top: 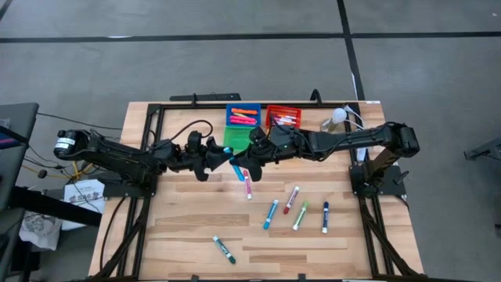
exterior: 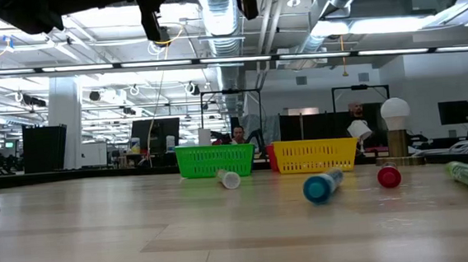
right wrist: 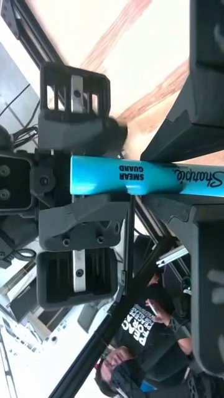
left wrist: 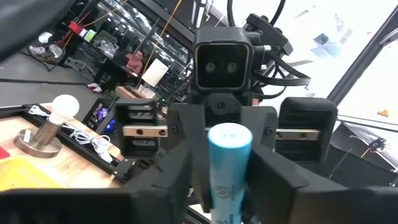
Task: Pick & Place Markers
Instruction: Put the blue highlighter into the blue basket
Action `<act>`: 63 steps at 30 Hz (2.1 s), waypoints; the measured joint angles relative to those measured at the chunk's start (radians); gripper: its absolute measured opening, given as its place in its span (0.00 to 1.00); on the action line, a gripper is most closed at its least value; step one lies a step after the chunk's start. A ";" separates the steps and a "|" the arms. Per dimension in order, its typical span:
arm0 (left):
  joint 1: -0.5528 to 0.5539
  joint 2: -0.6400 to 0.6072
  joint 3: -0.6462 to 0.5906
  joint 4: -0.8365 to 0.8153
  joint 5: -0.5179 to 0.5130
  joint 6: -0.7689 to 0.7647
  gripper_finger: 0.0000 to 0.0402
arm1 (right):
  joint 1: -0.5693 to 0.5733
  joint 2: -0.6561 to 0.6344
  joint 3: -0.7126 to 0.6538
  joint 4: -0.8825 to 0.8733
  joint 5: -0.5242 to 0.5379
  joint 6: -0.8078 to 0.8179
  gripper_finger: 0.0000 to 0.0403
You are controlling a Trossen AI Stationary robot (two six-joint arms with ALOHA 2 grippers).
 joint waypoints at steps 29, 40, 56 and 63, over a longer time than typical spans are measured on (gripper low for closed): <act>0.013 0.001 -0.002 -0.020 -0.022 0.015 0.18 | -0.087 -0.003 0.000 -0.277 -0.181 -0.138 0.54; 0.020 0.000 -0.002 -0.094 -0.020 0.032 0.18 | -0.113 -0.034 0.000 -0.441 -0.161 -0.294 0.54; 0.239 -0.020 0.193 -0.557 0.172 0.233 0.18 | -0.096 -0.244 -0.036 -0.631 0.173 -0.447 0.54; 0.365 -0.019 0.369 -0.898 0.180 0.445 0.18 | -0.095 -0.429 -0.305 -0.419 0.171 -0.329 0.53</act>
